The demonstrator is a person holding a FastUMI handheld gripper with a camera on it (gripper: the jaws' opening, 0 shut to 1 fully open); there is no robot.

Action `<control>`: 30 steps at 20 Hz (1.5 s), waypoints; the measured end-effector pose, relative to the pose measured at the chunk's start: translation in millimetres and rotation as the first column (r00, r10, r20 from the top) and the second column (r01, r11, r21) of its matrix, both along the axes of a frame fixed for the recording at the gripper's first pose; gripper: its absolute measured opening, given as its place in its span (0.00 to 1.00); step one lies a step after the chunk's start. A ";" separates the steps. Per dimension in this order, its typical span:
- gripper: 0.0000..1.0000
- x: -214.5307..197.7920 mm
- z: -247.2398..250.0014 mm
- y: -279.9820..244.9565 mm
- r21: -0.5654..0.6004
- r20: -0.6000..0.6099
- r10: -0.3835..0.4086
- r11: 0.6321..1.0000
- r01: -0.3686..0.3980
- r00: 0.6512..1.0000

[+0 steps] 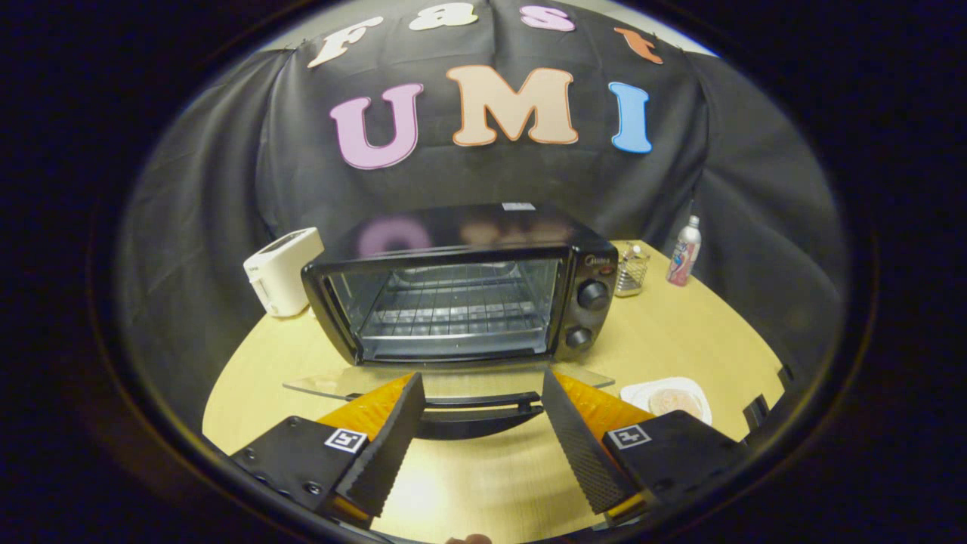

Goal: Open the toaster oven, put the food inside, and close the toaster oven door.

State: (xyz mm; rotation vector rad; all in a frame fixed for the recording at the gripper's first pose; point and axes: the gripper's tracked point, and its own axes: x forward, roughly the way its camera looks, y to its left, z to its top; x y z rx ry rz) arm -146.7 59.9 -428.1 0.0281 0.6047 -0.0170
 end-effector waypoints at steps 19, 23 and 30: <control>0.99 -28.3 -45.4 -32.1 -0.097 -0.134 -0.058 0.994 0.045 0.989; 0.99 -18.9 -22.9 -89.4 -0.169 -0.107 -0.176 0.973 0.157 0.979; 0.99 -18.1 -40.4 -191.1 -0.241 -0.150 -0.384 0.908 0.343 0.911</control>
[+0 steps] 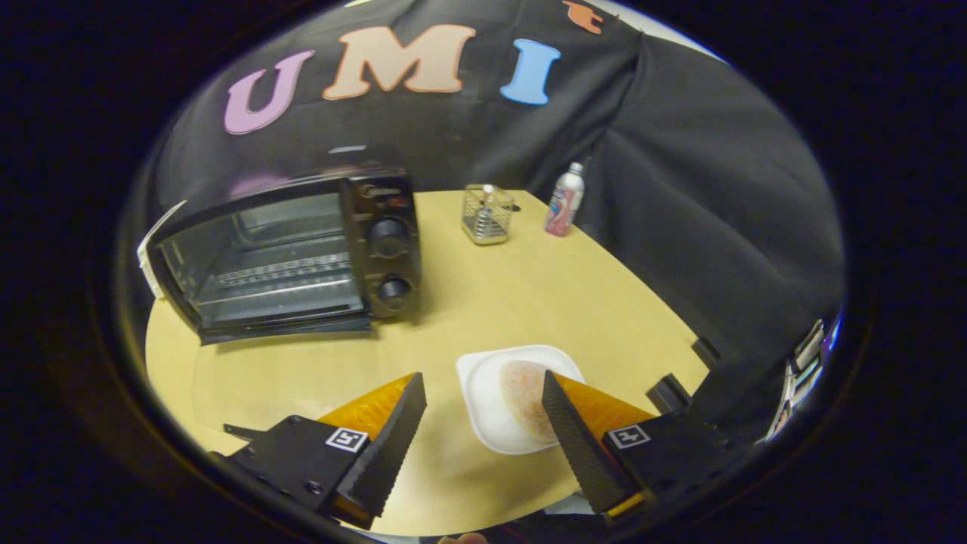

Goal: Open the toaster oven, put the food inside, and close the toaster oven door.

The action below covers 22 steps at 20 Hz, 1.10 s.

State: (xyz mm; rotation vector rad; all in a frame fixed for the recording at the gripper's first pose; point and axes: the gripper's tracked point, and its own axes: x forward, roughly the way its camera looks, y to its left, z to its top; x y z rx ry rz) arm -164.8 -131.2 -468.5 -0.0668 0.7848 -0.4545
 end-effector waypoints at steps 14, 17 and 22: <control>1.00 4.2 -51.8 -64.5 0.110 -0.049 -0.080 0.990 0.085 0.996; 1.00 9.4 -65.2 -55.4 0.193 -0.051 -0.064 0.978 0.073 0.997; 1.00 1.1 -92.2 -49.3 0.230 -0.126 -0.011 0.972 0.040 0.992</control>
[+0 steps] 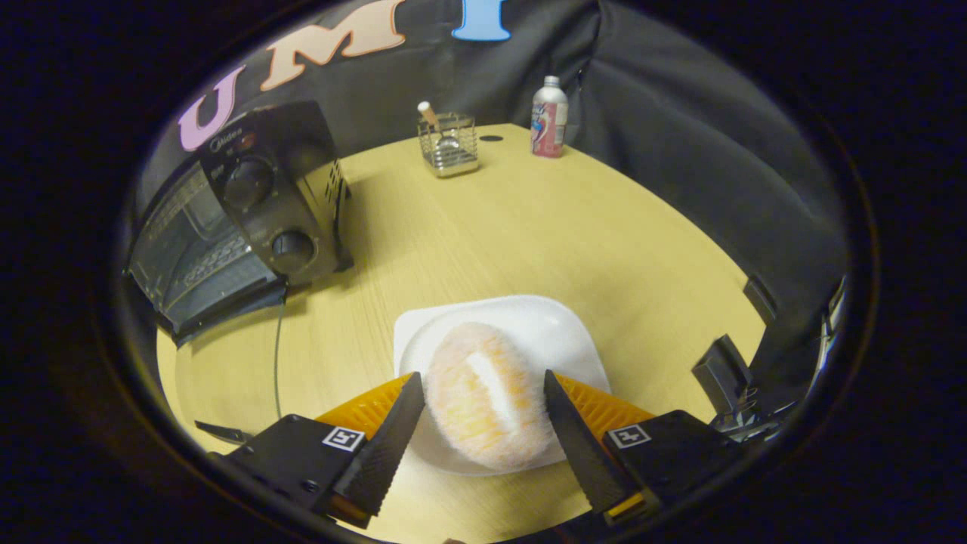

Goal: Open the toaster oven, put the food inside, and close the toaster oven door.

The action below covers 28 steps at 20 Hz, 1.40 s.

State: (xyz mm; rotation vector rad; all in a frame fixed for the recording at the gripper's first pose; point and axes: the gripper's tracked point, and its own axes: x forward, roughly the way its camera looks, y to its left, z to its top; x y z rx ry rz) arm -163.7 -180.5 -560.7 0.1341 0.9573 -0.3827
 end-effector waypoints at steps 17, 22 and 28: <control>0.68 37.4 96.5 45.0 0.196 0.267 -0.227 0.964 0.177 0.937; 0.66 46.6 122.3 107.4 0.342 0.341 -0.281 0.926 0.160 0.897; 0.64 55.7 119.9 192.4 0.520 0.343 -0.338 0.846 0.122 0.876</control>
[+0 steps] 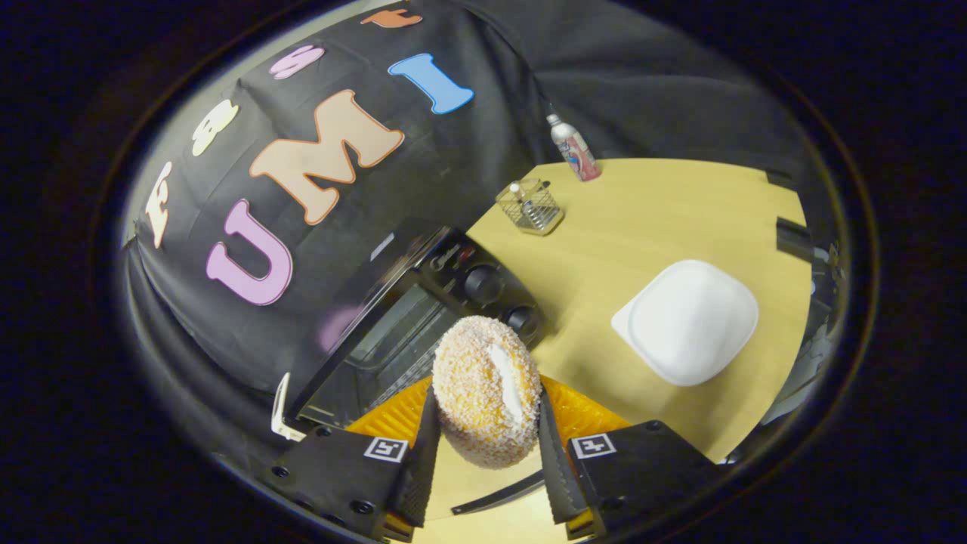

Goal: Open the toaster oven, put the food inside, and close the toaster oven door.

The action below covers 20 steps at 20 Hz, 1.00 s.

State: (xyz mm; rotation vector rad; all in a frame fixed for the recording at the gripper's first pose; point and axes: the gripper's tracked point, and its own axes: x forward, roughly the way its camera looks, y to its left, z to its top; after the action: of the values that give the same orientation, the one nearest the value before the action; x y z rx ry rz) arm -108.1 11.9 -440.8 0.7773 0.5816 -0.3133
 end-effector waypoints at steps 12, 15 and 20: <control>0.64 71.6 -17.1 93.9 0.193 0.097 0.023 0.980 -0.041 0.995; 0.64 81.7 -28.1 92.9 0.171 0.094 0.018 0.985 -0.033 0.995; 0.64 105.6 -32.4 94.3 0.144 0.132 0.023 0.989 -0.042 0.991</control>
State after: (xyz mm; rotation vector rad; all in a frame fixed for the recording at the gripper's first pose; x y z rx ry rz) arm -2.5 106.2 -473.2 0.9213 0.4982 -0.1893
